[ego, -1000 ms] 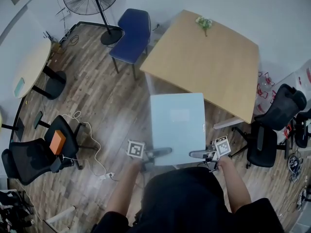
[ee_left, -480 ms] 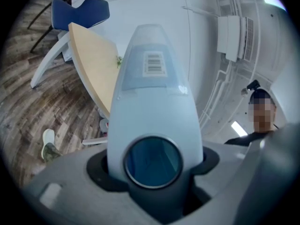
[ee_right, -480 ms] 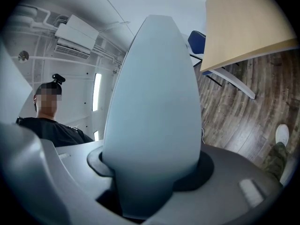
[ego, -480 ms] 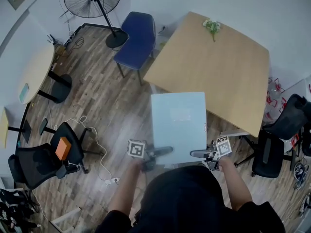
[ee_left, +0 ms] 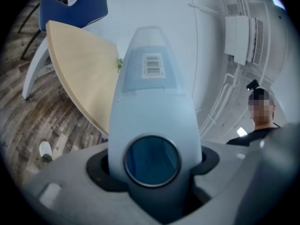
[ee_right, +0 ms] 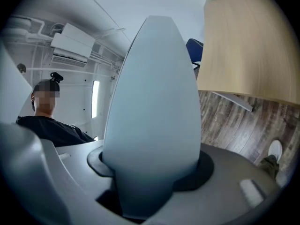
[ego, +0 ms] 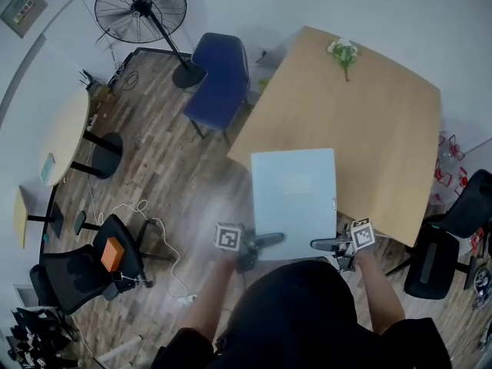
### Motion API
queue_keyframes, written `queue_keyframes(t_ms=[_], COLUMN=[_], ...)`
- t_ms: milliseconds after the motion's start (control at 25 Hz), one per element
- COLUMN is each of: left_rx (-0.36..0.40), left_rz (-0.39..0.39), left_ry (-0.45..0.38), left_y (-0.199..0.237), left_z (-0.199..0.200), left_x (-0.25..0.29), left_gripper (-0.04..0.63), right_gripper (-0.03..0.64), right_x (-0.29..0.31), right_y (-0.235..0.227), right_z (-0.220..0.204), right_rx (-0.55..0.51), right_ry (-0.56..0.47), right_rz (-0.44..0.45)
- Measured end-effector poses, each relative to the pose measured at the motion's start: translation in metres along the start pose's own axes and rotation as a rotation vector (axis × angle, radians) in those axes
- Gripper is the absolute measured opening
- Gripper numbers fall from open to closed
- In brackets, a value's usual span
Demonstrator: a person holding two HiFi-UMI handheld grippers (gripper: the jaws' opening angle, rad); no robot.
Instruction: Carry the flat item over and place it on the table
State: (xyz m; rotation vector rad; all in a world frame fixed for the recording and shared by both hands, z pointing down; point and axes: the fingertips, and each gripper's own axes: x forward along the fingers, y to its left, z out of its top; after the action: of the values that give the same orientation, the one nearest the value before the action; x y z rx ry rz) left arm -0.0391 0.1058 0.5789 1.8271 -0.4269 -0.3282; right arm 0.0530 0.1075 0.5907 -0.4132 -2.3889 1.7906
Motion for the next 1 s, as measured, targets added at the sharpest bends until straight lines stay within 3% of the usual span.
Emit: queue_keyframes(t_ms=[600, 1000], left_rx=[-0.054, -0.068], left_rz=[0.121, 0.168], left_ry=[-0.074, -0.04], left_y=[0.092, 0.132], left_z=[0.137, 0.187], left_x=[0.073, 0.095], left_gripper=[0.356, 0.371], right_gripper=[0.285, 0.282], right_x=[-0.053, -0.064], right_y=[-0.087, -0.124], right_z=[0.15, 0.203], right_rx=[0.084, 0.099], right_ry=[-0.009, -0.032], right_rz=[0.019, -0.013])
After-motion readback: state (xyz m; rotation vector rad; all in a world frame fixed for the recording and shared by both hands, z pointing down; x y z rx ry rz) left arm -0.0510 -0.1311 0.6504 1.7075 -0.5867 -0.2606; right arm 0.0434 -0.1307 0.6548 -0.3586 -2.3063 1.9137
